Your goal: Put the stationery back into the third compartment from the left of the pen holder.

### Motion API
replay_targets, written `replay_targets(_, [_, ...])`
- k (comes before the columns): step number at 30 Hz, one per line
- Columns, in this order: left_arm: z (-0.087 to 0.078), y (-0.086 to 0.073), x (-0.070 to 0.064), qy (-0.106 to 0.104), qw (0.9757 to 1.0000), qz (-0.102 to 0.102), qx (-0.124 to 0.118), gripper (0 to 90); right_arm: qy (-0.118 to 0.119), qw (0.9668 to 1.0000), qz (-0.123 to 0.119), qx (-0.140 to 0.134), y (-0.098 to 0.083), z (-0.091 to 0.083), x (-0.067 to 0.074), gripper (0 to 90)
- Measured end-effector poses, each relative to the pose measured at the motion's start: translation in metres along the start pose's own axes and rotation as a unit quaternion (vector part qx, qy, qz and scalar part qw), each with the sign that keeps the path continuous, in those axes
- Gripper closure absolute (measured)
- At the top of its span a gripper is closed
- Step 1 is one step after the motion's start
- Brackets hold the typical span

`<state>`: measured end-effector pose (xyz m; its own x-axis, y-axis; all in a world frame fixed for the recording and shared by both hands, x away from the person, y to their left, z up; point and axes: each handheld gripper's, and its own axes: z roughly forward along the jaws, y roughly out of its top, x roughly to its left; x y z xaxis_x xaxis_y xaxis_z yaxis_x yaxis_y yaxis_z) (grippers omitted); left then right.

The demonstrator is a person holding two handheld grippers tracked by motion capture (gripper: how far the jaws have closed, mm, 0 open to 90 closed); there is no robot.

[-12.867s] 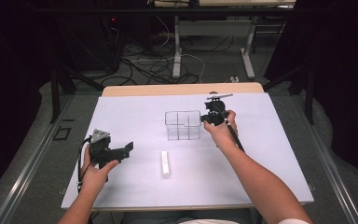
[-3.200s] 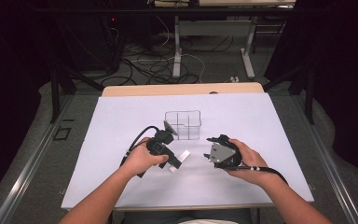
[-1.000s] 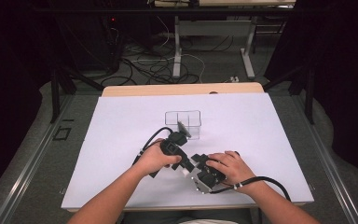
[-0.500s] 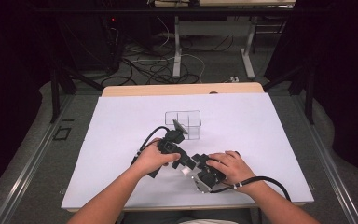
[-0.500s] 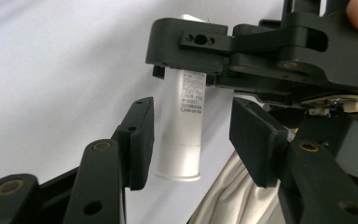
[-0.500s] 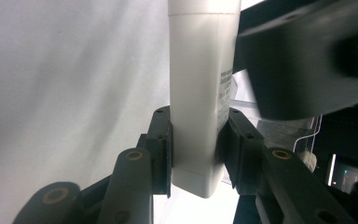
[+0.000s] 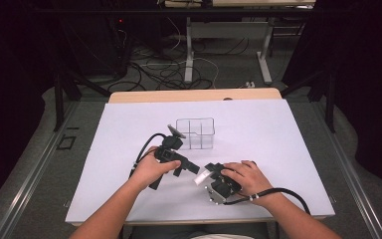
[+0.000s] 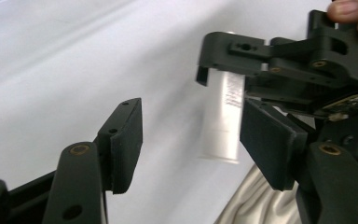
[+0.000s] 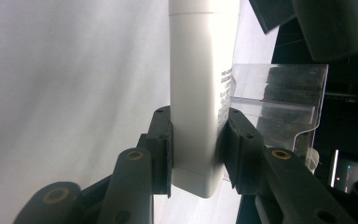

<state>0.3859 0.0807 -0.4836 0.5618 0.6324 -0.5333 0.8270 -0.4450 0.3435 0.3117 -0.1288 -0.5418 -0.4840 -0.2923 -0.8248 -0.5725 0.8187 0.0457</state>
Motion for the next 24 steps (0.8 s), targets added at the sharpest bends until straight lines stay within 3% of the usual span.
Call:
replay_targets(2, [-0.002, -0.003, 0.004, 0.006, 0.9999, -0.001, -0.010, 38.2, -0.001, 0.9999, 0.010, 0.004, 0.000, -0.001, 0.001, 66.4])
replay_targets(9, [-0.008, -0.011, 0.013, 0.040, 0.9982, -0.006, -0.044, 34.0, -0.011, 0.9999, 0.008, -0.004, -0.001, -0.001, -0.001, 66.4])
replay_targets(10, [-0.009, -0.012, 0.015, 0.044, 0.9979, 0.004, -0.047, 33.5, -0.010, 0.9999, 0.011, -0.004, -0.001, -0.001, -0.002, 66.4])
replay_targets(13, [-0.013, -0.015, 0.019, 0.054, 0.9965, 0.006, -0.064, 32.5, -0.013, 0.9998, 0.015, -0.009, -0.001, -0.001, -0.004, 66.4])
replay_targets(17, [-0.014, -0.019, 0.024, 0.069, 0.9933, 0.009, -0.092, 30.8, -0.027, 0.9984, 0.045, -0.024, -0.003, -0.001, -0.007, 66.4])
replay_targets(18, [-0.015, -0.021, 0.025, 0.074, 0.9925, 0.008, -0.098, 30.2, -0.029, 0.9966, 0.070, -0.031, -0.004, -0.001, -0.006, 66.4])
replay_targets(20, [-0.015, -0.023, 0.028, 0.079, 0.9912, 0.012, -0.106, 29.5, -0.025, 0.9944, 0.096, -0.036, -0.006, -0.003, -0.010, 66.4])
replay_targets(21, [-0.014, -0.024, 0.029, 0.081, 0.9899, 0.013, -0.115, 29.3, -0.036, 0.9920, 0.114, -0.041, -0.007, -0.003, -0.010, 66.4])
replay_targets(23, [-0.015, -0.027, 0.032, 0.084, 0.9886, 0.016, -0.124, 29.3, -0.031, 0.9902, 0.129, -0.043, -0.010, -0.004, -0.015, 66.4])
replay_targets(24, [-0.015, -0.028, 0.034, 0.085, 0.9879, 0.017, -0.128, 29.1, -0.040, 0.9882, 0.140, -0.048, -0.011, -0.004, -0.016, 66.4])
